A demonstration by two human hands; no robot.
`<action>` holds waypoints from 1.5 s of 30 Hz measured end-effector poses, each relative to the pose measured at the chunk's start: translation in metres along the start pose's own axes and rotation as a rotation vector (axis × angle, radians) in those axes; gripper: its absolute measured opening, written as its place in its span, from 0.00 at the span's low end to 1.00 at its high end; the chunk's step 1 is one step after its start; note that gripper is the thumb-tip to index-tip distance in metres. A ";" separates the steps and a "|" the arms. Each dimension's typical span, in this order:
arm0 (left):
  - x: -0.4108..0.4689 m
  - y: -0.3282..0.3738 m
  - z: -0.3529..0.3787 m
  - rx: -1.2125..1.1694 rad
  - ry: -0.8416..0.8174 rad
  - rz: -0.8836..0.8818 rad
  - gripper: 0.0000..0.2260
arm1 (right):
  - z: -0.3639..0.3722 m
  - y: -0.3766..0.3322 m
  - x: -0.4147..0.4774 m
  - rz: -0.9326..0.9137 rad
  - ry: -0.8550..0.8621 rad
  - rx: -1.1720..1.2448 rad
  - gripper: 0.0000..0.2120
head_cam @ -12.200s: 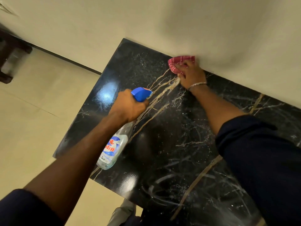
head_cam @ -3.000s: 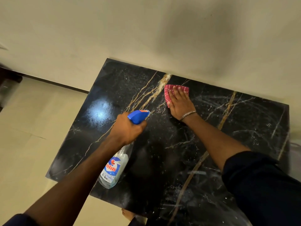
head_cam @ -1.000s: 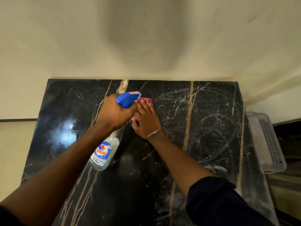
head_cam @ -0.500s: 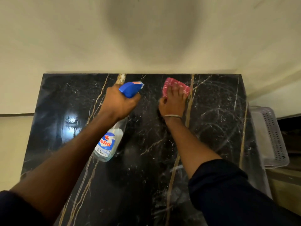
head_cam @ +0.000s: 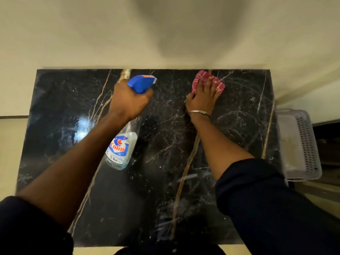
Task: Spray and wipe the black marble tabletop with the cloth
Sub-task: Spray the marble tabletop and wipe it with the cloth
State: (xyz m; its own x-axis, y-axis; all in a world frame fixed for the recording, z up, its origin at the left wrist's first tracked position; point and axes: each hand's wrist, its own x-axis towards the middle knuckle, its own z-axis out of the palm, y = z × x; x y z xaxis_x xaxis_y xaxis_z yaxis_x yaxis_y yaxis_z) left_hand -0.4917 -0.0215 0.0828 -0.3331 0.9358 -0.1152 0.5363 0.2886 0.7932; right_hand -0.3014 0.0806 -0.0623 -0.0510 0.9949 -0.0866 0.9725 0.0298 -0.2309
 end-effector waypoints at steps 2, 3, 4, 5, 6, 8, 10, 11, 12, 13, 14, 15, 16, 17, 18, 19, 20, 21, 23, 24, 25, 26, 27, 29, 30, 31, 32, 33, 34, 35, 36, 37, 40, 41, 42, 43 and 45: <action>0.004 0.003 0.004 0.001 0.002 -0.004 0.05 | 0.005 -0.024 -0.010 -0.148 -0.022 0.003 0.32; 0.006 0.005 0.006 0.011 0.005 0.004 0.05 | 0.008 -0.033 -0.017 -0.285 -0.060 -0.011 0.32; 0.007 0.007 0.008 0.023 0.003 0.015 0.06 | 0.010 -0.040 -0.022 -0.441 -0.115 -0.026 0.31; 0.009 0.008 0.010 0.032 -0.007 0.023 0.06 | 0.012 -0.041 -0.025 -0.595 -0.166 -0.040 0.31; 0.011 0.009 0.011 0.036 -0.021 0.020 0.06 | 0.010 -0.037 -0.025 -0.731 -0.197 -0.055 0.31; 0.014 0.009 0.013 0.025 -0.040 -0.001 0.07 | 0.005 -0.015 -0.014 -0.856 -0.203 -0.095 0.32; 0.016 0.008 0.012 0.022 -0.054 -0.011 0.07 | -0.001 0.020 -0.002 -0.707 -0.164 -0.103 0.32; 0.016 0.008 0.011 0.025 -0.056 -0.011 0.08 | -0.004 0.038 0.004 -0.552 -0.120 -0.087 0.32; 0.016 0.008 0.009 0.031 -0.056 -0.010 0.08 | -0.009 0.053 0.009 -0.389 -0.074 -0.074 0.31; 0.015 0.008 0.007 0.038 -0.055 -0.008 0.08 | -0.014 0.061 0.012 -0.243 -0.041 -0.066 0.31; 0.014 0.008 0.005 0.044 -0.054 -0.005 0.07 | -0.016 0.060 0.014 -0.125 -0.029 -0.062 0.30; 0.013 0.007 0.003 0.045 -0.053 -0.004 0.07 | -0.015 0.052 0.015 -0.039 -0.029 -0.053 0.30; 0.012 0.007 0.002 0.041 -0.056 -0.004 0.07 | -0.014 0.039 0.012 0.013 -0.029 -0.032 0.31; 0.012 0.008 0.002 0.040 -0.058 -0.005 0.06 | -0.011 0.022 0.007 0.019 -0.026 -0.007 0.31; 0.011 0.008 0.002 0.043 -0.059 -0.002 0.06 | -0.007 0.005 0.000 -0.033 -0.024 0.007 0.31; 0.012 0.009 0.003 0.048 -0.060 0.001 0.06 | -0.002 -0.011 -0.010 -0.136 -0.039 -0.003 0.32; 0.013 0.010 0.004 0.050 -0.061 0.007 0.06 | 0.002 -0.025 -0.019 -0.266 -0.075 -0.028 0.32; 0.014 0.011 0.006 0.047 -0.057 0.012 0.06 | 0.005 -0.035 -0.027 -0.403 -0.123 -0.044 0.31; 0.016 0.015 0.008 0.034 -0.044 0.024 0.07 | 0.006 -0.033 -0.030 -0.637 -0.215 -0.055 0.31; 0.018 0.017 0.009 0.034 -0.041 0.034 0.06 | 0.003 -0.024 -0.026 -0.724 -0.229 -0.063 0.31; 0.019 0.018 0.009 0.038 -0.044 0.046 0.06 | 0.000 -0.011 -0.019 -0.763 -0.221 -0.075 0.32; 0.019 0.019 0.009 0.042 -0.052 0.053 0.05 | -0.004 0.003 -0.012 -0.734 -0.199 -0.074 0.32; 0.018 0.019 0.009 0.039 -0.058 0.056 0.05 | -0.009 0.021 -0.003 -0.633 -0.163 -0.060 0.31; 0.017 0.017 0.007 0.024 -0.048 0.048 0.06 | -0.018 0.060 0.017 -0.355 -0.078 -0.057 0.29; 0.016 0.016 0.005 0.021 -0.042 0.043 0.06 | -0.023 0.075 0.026 -0.234 -0.045 -0.072 0.29; 0.016 0.015 0.003 0.019 -0.040 0.041 0.06 | -0.028 0.083 0.033 -0.122 -0.032 -0.081 0.29; 0.014 0.013 0.001 0.018 -0.038 0.041 0.06 | -0.028 0.082 0.037 -0.021 -0.034 -0.076 0.30; 0.013 0.011 -0.001 0.018 -0.034 0.042 0.06 | -0.027 0.072 0.038 0.066 -0.034 -0.057 0.30; 0.012 0.008 -0.002 0.020 -0.032 0.040 0.06 | -0.024 0.056 0.035 0.124 -0.030 -0.030 0.31; 0.011 0.006 -0.003 0.020 -0.030 0.037 0.07 | -0.020 0.036 0.029 0.128 -0.022 -0.010 0.31; 0.011 0.005 -0.002 0.021 -0.032 0.035 0.08 | -0.014 0.016 0.019 0.075 -0.016 -0.005 0.31; 0.011 0.004 -0.001 0.022 -0.039 0.032 0.08 | -0.008 -0.004 0.006 -0.032 -0.021 -0.019 0.32; 0.012 0.006 0.003 0.043 -0.060 0.039 0.06 | 0.005 -0.035 -0.030 -0.418 -0.132 -0.048 0.32; 0.012 0.008 0.004 0.044 -0.065 0.044 0.06 | 0.005 -0.032 -0.034 -0.526 -0.164 -0.047 0.32; 0.012 0.010 0.006 0.033 -0.069 0.042 0.05 | 0.002 -0.020 -0.033 -0.619 -0.184 -0.048 0.32; 0.012 0.012 0.006 0.017 -0.072 0.038 0.05 | -0.003 -0.005 -0.031 -0.669 -0.177 -0.057 0.32; 0.012 0.015 0.008 -0.007 -0.075 0.035 0.05 | -0.009 0.037 -0.022 -0.564 -0.126 -0.041 0.31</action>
State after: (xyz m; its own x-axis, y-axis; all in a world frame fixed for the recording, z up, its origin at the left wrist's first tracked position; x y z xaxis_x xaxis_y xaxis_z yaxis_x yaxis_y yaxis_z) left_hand -0.4814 -0.0046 0.0886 -0.2556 0.9578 -0.1317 0.5408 0.2545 0.8017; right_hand -0.2619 0.0609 -0.0603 -0.5879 0.8053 -0.0765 0.7952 0.5580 -0.2373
